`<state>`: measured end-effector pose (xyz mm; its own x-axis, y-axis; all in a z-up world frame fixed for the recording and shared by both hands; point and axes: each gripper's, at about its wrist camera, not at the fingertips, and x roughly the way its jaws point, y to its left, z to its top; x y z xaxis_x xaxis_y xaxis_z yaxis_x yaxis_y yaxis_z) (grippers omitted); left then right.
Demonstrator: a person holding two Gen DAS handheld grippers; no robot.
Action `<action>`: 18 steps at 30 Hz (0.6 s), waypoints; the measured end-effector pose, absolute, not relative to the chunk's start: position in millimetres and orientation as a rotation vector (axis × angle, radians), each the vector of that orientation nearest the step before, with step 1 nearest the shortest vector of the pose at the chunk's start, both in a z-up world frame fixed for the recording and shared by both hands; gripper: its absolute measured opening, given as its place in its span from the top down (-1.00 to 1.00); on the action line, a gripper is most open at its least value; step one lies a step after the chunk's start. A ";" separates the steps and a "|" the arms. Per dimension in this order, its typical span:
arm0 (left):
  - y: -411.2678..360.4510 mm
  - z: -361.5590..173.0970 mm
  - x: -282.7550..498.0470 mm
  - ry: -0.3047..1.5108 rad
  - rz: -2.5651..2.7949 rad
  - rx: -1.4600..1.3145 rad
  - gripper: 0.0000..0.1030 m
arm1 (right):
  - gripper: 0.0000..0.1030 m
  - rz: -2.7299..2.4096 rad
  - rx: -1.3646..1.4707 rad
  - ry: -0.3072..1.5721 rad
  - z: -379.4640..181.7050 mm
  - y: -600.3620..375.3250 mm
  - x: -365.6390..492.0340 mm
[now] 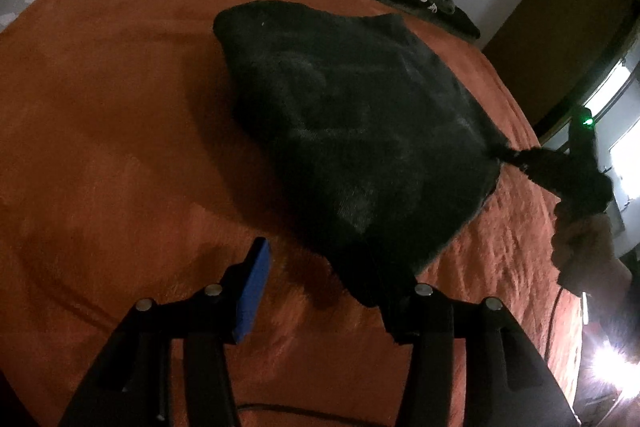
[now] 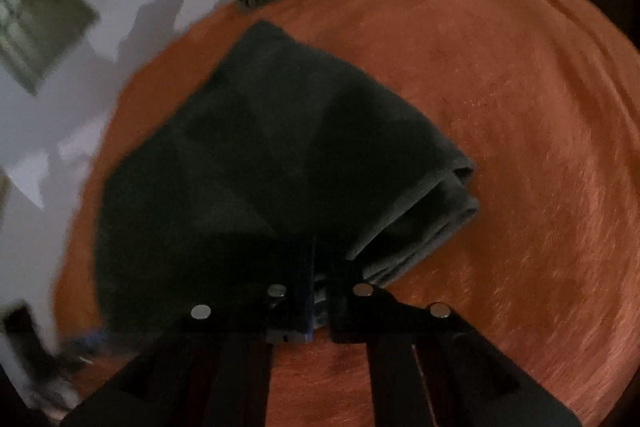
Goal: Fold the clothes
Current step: 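Press the folded bundle flat with the right tool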
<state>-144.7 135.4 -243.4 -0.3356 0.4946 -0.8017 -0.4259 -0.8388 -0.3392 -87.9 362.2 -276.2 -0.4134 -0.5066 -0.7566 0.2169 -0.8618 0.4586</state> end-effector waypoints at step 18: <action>116.0 -228.1 -142.0 -0.470 2.175 -1.391 -0.05 | 0.90 -2.159 1.490 -0.348 -277.4 341.6 -80.0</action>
<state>-142.0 116.0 -228.1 -0.3438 0.5873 -0.7327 -0.2324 -0.8093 -0.5396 -80.0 341.6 -277.4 -0.2838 -0.5267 -0.8013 0.2482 -0.8475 0.4692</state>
